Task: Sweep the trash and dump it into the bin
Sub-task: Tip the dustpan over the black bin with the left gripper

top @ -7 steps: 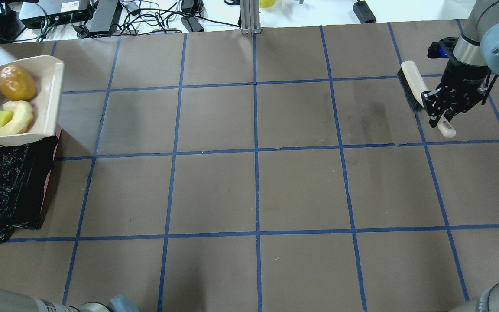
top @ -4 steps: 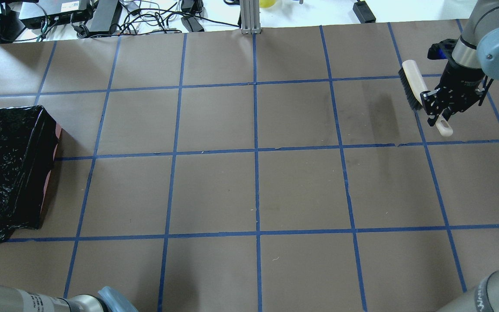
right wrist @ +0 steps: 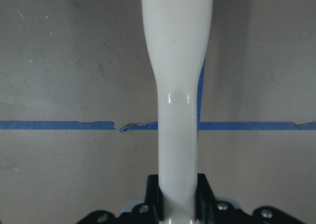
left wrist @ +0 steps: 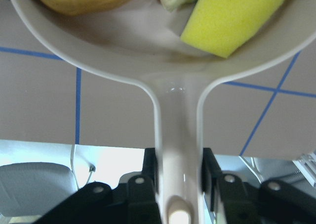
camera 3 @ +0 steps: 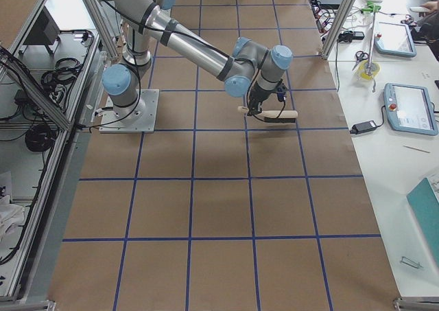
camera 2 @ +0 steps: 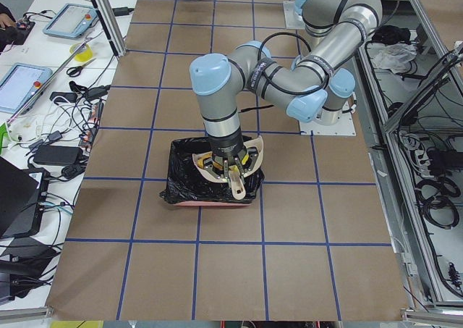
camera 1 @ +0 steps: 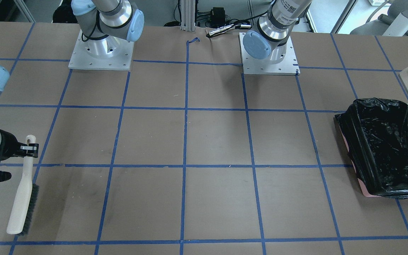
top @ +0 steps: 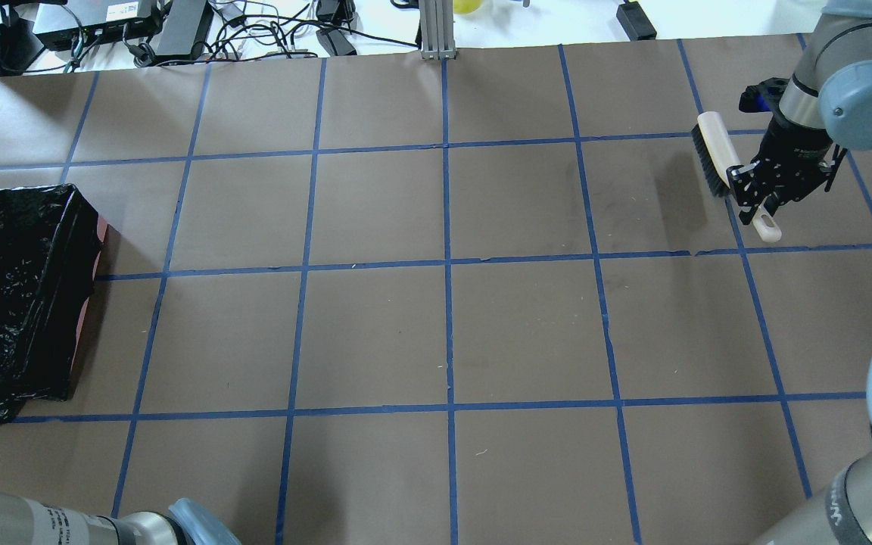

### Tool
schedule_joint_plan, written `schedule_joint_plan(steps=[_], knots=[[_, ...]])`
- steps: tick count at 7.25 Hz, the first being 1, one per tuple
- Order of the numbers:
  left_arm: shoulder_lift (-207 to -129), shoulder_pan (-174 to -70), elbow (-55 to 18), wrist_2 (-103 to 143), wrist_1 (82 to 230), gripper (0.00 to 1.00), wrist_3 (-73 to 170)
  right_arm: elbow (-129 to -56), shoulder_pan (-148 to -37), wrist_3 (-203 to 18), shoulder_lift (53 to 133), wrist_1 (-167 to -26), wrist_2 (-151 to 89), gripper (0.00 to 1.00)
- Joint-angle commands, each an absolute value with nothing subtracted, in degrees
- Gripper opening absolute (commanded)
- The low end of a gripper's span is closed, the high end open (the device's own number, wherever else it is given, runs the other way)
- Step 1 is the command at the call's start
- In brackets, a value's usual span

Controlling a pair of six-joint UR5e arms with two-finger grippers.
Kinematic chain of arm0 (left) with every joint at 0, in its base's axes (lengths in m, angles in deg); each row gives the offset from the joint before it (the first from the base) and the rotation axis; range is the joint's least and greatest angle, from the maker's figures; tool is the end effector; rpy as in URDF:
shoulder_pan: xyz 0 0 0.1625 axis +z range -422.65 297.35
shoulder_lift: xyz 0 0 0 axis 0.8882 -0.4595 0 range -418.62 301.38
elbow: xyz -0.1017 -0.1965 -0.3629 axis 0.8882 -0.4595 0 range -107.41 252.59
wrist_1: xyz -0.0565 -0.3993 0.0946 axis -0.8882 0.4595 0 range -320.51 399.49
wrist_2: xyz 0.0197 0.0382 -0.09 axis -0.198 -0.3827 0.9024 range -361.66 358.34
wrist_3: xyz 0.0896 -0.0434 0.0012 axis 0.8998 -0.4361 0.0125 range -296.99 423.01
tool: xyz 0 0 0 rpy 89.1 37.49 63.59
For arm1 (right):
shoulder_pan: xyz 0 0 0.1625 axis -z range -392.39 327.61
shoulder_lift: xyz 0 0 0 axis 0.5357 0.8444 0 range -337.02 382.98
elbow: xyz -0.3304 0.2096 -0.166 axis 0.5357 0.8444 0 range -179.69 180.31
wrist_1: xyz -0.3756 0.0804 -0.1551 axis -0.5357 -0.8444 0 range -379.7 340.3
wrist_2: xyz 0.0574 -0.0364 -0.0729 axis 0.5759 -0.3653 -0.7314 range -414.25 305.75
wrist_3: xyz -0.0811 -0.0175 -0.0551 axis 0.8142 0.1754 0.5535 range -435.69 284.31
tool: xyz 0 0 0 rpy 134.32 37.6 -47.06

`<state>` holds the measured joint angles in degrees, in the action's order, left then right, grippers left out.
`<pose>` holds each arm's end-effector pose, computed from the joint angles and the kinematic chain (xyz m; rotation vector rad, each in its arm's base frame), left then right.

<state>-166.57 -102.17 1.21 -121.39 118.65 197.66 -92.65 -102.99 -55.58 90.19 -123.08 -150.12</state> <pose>0.4389 -0.4708 0.5067 1.8648 2.1792 0.7731 -0.0812 -0.6012 0.2658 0.0361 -3.0963 -0.3695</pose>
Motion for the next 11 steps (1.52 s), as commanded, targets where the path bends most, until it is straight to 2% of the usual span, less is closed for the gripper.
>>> schedule_joint_plan(steps=[1, 5, 8, 10, 11], knots=[[-167.61, -106.31, -0.53, -127.68, 109.13, 0.0, 202.64, -92.85, -102.97, -55.56, 89.78, -123.15, -150.23, 0.0], [-167.61, -109.31, -0.54, -127.88, 106.2, 0.0, 205.99, -92.85, -102.88, -55.74, 89.08, -123.15, -150.31, 0.0], [-165.76, -113.07, -0.36, -112.07, 107.42, 0.0, 208.82, -92.85, -102.88, -55.56, 88.47, -123.15, -151.02, 0.0], [-165.84, -118.61, -0.71, -105.91, 112.41, 0.0, 201.75, -92.85, -102.88, -55.47, 88.38, -123.15, -151.19, 0.15], [-167.07, -120.98, -1.06, -105.2, 113.74, 0.0, 199.44, -92.85, -102.88, -55.56, 88.29, -123.06, -151.19, 0.17]])
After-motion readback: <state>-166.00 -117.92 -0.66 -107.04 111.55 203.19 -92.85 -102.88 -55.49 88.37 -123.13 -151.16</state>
